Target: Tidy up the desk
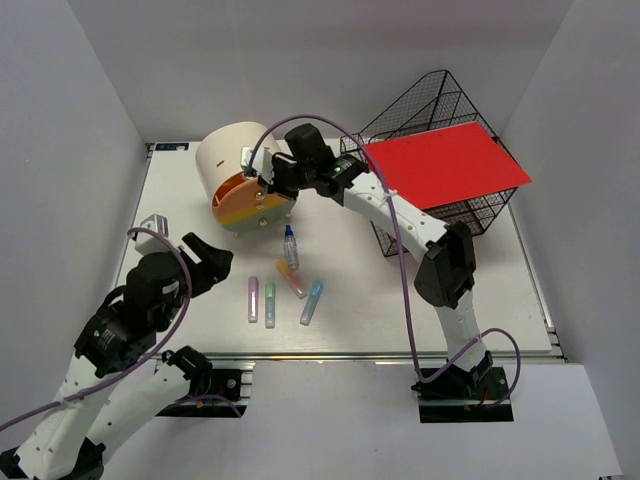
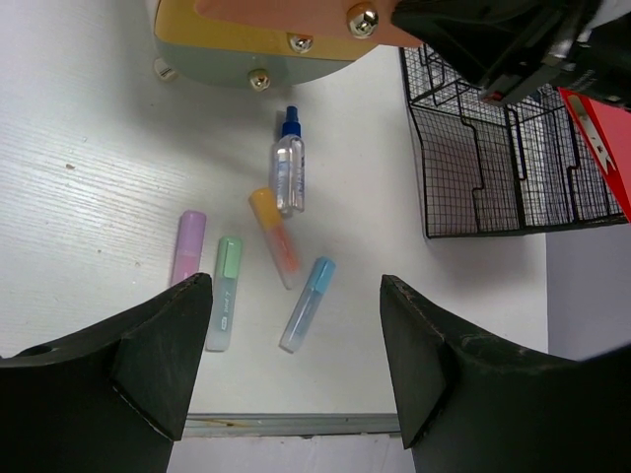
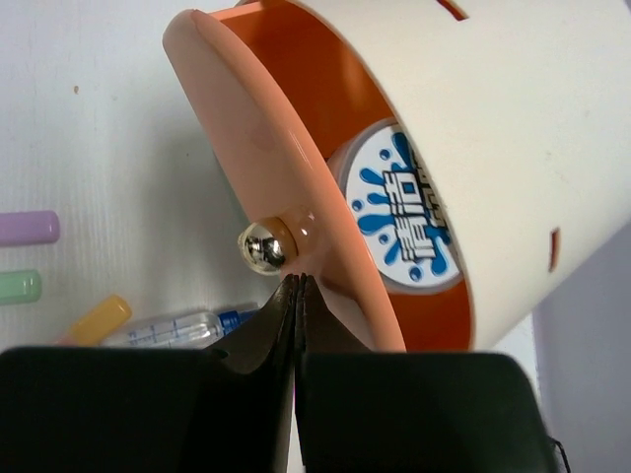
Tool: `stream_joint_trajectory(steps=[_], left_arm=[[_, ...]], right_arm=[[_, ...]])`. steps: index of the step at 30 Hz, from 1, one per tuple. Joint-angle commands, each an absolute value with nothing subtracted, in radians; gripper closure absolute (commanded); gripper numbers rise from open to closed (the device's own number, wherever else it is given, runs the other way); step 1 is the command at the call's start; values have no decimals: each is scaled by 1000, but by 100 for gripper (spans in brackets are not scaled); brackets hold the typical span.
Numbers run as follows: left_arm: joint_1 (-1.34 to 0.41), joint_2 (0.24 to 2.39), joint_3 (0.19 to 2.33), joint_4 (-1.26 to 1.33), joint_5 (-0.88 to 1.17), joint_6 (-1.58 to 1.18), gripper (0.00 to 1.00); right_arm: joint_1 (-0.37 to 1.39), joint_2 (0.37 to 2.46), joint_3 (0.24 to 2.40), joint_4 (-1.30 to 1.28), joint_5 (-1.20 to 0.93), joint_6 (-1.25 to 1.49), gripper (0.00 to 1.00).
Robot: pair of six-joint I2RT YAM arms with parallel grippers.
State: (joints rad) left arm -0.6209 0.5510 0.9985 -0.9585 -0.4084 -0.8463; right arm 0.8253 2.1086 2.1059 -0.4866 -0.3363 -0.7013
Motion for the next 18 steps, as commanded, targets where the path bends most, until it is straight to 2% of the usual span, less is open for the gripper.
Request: stream_joint_trajectory(steps=[1,9,18], left_arm=[[-617,548,1028,-957,-429,-834,21],[-617,543,1019,-931,-420,-838,22],[-617,543,1026,-943,-416,-839,22]], right_arm=[[818,1979,2117,-465,-318,-684,100],[802,1951,2172,-466,-286,-695,100],[796,2058,2178,-390,-196,-721,100]])
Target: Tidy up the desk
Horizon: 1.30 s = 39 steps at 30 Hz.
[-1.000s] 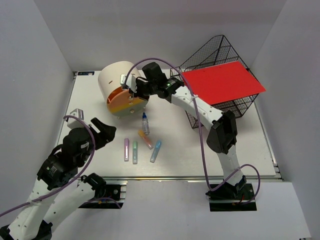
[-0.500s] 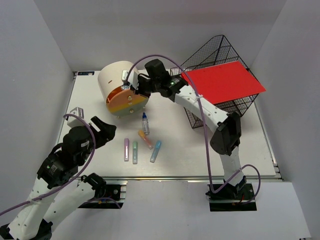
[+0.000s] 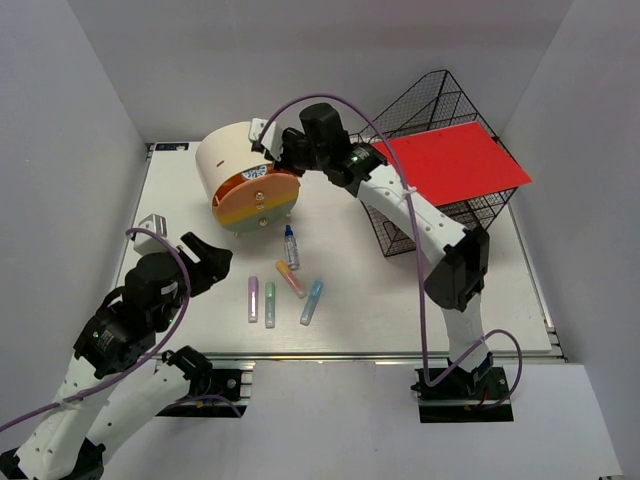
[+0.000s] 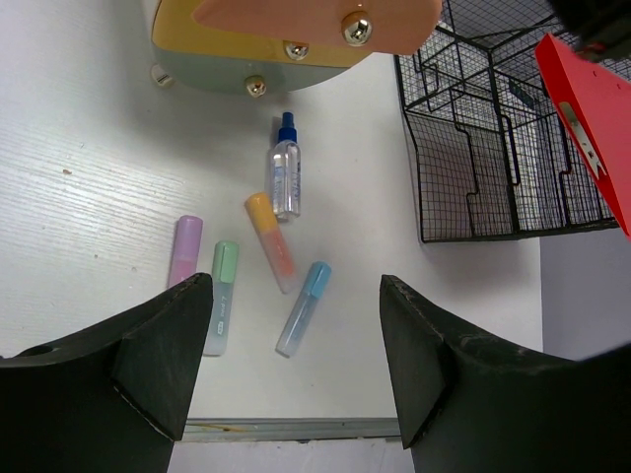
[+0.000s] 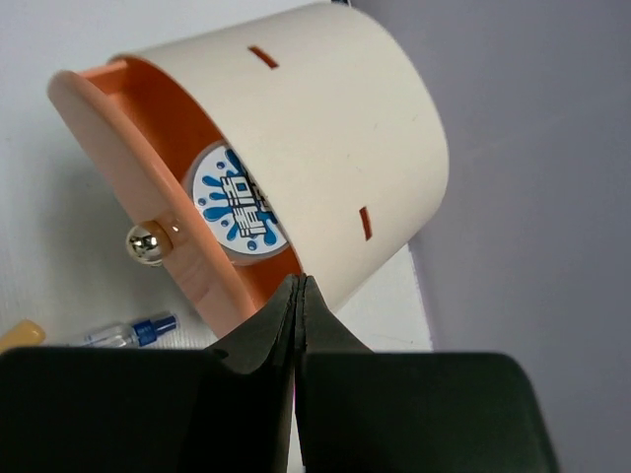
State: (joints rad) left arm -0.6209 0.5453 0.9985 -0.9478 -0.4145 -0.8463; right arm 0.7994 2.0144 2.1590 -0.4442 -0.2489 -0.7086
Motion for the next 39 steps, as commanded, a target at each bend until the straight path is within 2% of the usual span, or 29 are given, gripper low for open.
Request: stream_joint_trajectory(steps=[1,29,36,39], left_arm=[[-617,545,1026,-945,-419,-839,22],[-617,535,1016,-959,-420,-856,22],[-617,535,1014,-960,-419,-857,22],[-617,535,1014,-962,-419,-859,22]], right_arm=[[795,2078,2196,-388,-196,-721,100],[793,2172,2264,-426,-368,-841,100],[790,2187,2275,-428,-377,-844,100],[793,2177,2270,-391,-313,-832,100]])
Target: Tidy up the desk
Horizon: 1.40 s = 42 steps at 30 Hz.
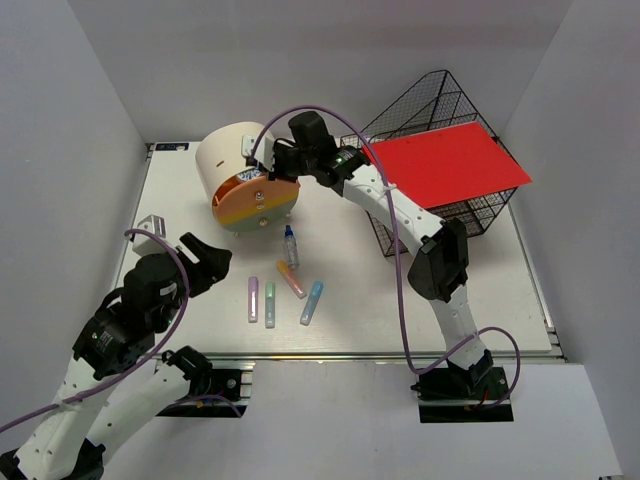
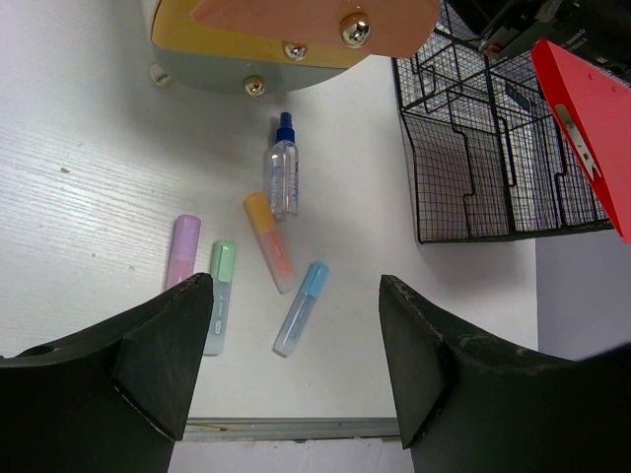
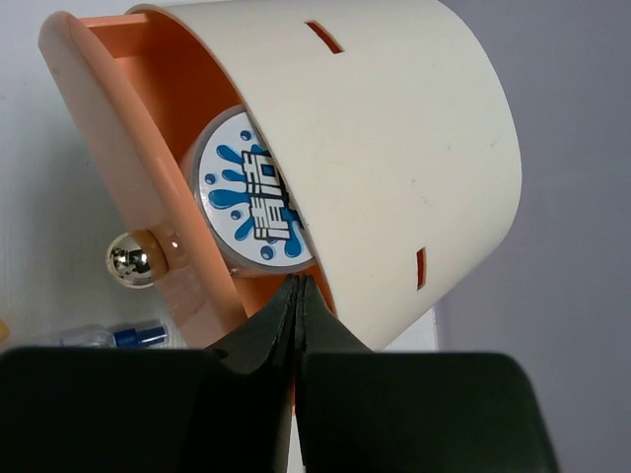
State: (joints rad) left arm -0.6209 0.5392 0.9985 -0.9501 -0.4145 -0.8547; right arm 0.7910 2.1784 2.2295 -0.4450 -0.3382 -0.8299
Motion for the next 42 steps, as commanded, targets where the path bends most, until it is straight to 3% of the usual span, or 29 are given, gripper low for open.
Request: stream_joint_trajectory(steps=[1,11,21,42], left_arm=[[-617,535,1014,-962,-419,-859,22],[-617,541,1014,-940,-410,-857,22],[-617,532,1026,-951,-408,-856,23],[-617,531,1019,-957,-416,-856,20]], right_arm=[[793,2169,2275,-374,-269,-816,100],[776,2043,2307,-411,-278,-769,100],[790,1986,2168,-732,-577,-1012,100],[811,2172,2195,-416,-298,-856,100]])
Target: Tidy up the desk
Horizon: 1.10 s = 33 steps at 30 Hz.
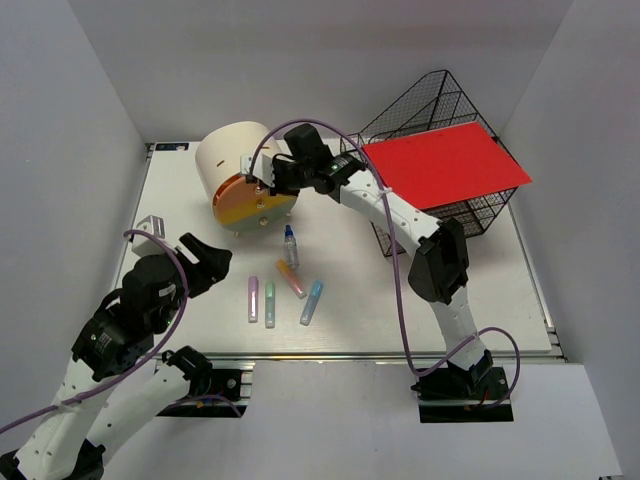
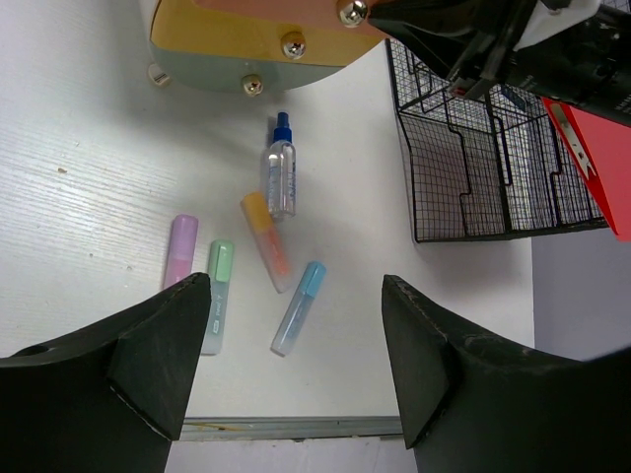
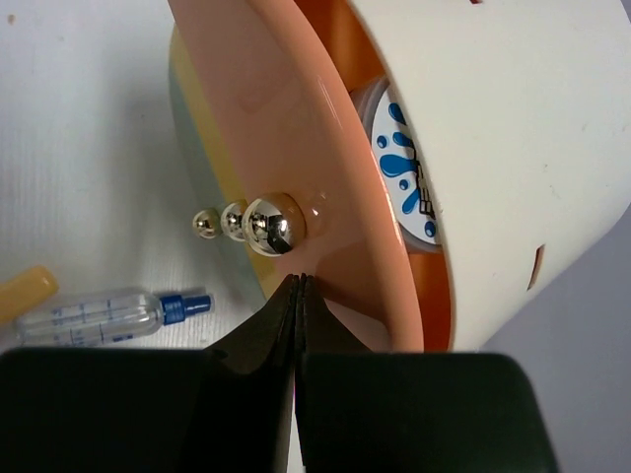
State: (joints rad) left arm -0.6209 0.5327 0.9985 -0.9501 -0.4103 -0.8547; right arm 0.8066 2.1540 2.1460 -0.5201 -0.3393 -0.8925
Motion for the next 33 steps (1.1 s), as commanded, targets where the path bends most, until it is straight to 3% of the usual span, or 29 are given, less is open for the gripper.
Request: stream_joint_trajectory(steps=[1,25,28,29,30,31,32,33], left_arm=[[-617,529,1019,-957,-416,-859,20],[-617,554,994,-913,-390,-861,19],[-617,587,956,-819,-350,-856,22],[-617,600,925,-795,-336,-854,31],[-617,632,910,-729,-331,-854,40],[-617,650,872,-644,-322,-848,75],[-617,697,853,-597,-321,-844,93],[-617,727,839,-560,-327,-842,100]], right_arm=[[811,2174,2200,-414,-298,-851,100],[821,2152,2163,-376,-265,-781,100],[816,2041,2091,-431,-273,-750,100],[810,1948,1986,-393,-267,-727,100],[804,1898,1927,-361,-253,-694,88],[792,1800,1813,-295,-212,-587,66],[776,1766,1766,-270,-186,-516,11],[767,1731,1729,-259,-178,-459,11]])
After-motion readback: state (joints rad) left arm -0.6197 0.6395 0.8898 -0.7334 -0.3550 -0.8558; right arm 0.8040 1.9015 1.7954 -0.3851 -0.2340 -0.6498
